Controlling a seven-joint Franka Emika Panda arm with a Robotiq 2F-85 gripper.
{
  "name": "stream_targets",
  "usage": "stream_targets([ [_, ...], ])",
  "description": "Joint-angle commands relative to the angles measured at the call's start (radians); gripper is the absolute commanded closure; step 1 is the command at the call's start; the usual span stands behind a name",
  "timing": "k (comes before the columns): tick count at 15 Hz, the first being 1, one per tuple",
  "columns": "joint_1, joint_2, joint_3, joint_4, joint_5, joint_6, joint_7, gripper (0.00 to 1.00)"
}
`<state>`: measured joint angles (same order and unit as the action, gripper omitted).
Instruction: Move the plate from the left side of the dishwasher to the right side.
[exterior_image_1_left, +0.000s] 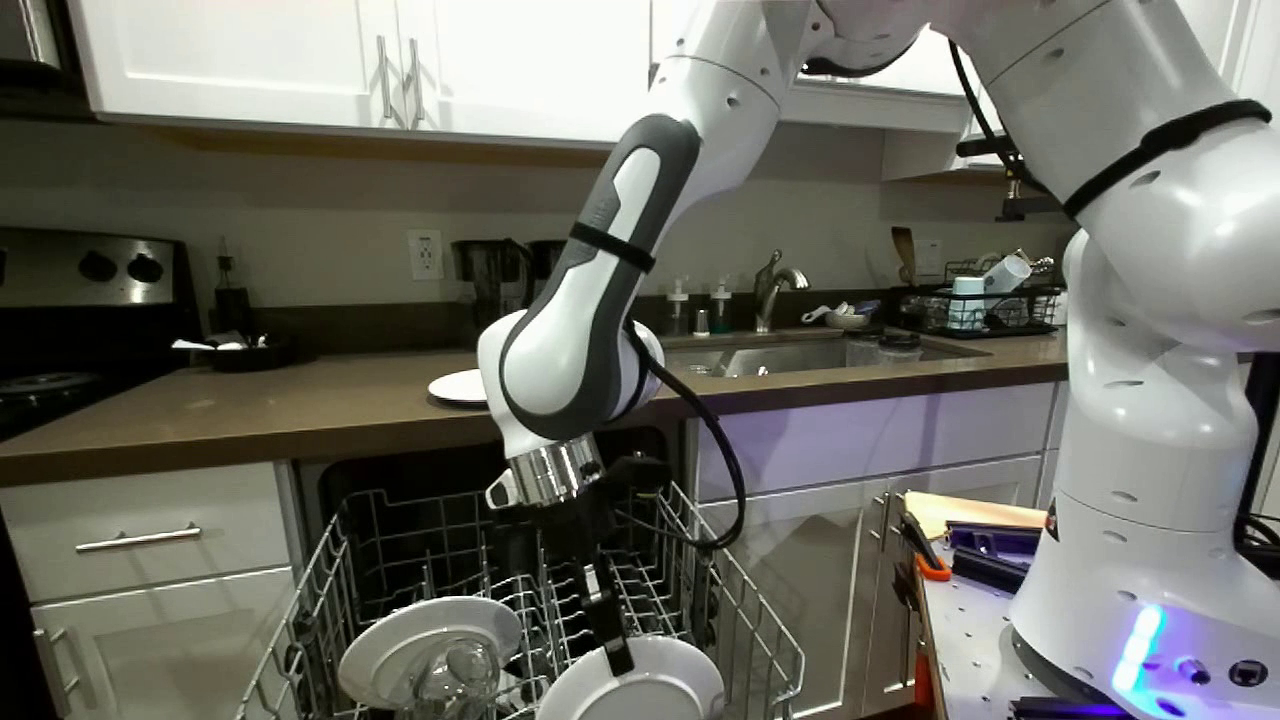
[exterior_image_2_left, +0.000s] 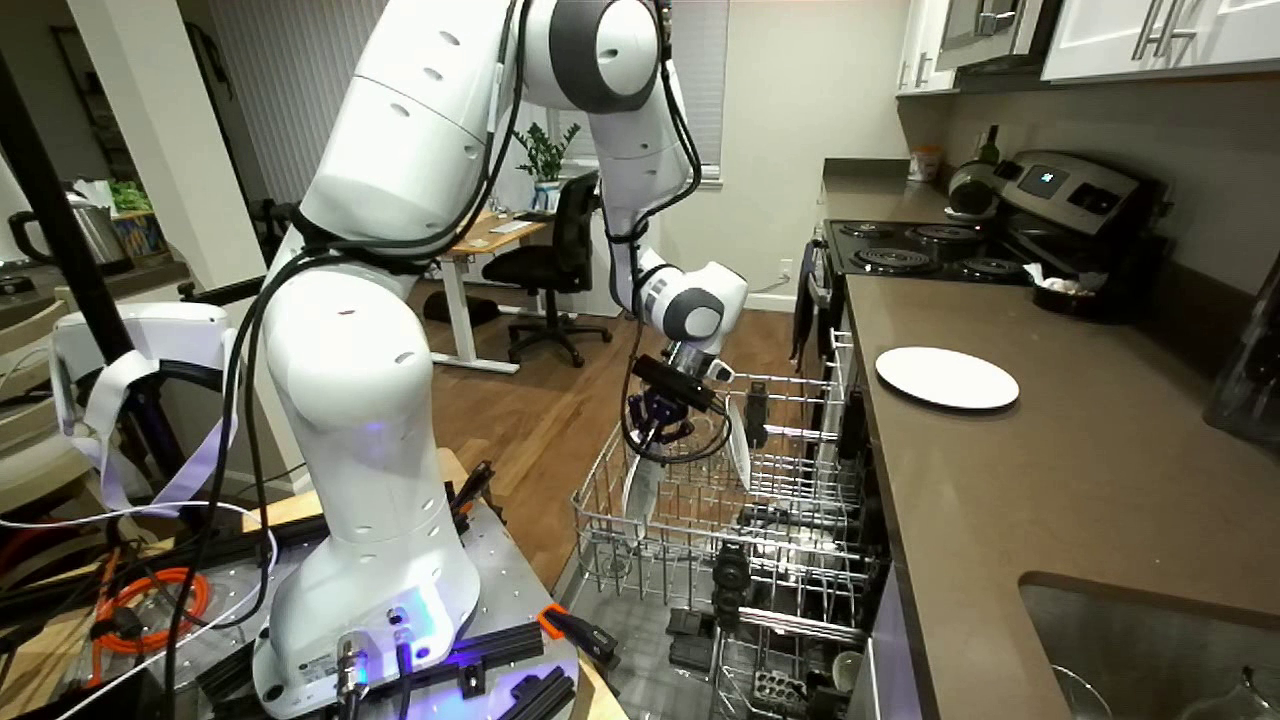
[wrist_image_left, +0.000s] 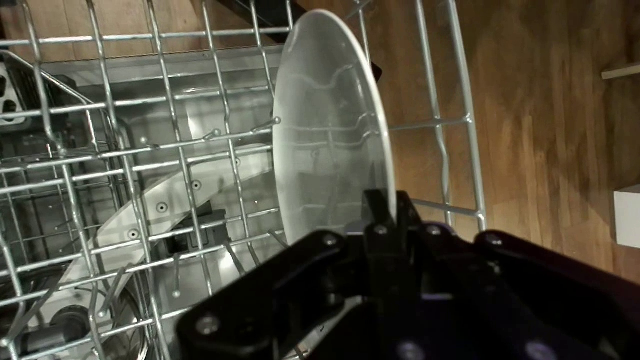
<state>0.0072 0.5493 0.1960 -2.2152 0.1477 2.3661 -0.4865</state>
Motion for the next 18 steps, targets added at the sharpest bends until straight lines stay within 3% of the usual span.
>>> stream_targets([
  [1,0.012,0.023,-0.004,0.025,-0.035,0.007,0.052,0.98],
  [3,0.016,0.028,-0.011,0.034,-0.054,-0.010,0.065,0.98],
  [4,0.021,0.026,-0.016,0.036,-0.067,-0.018,0.078,0.69],
  [5,0.024,0.020,-0.018,0.037,-0.077,-0.029,0.085,0.68],
  [8,0.032,-0.009,-0.030,0.030,-0.114,-0.063,0.121,0.51],
  [15,0.016,-0.139,-0.028,0.003,-0.105,-0.178,0.112,0.05],
  [18,0.018,-0.206,-0.033,-0.011,-0.103,-0.183,0.111,0.00],
])
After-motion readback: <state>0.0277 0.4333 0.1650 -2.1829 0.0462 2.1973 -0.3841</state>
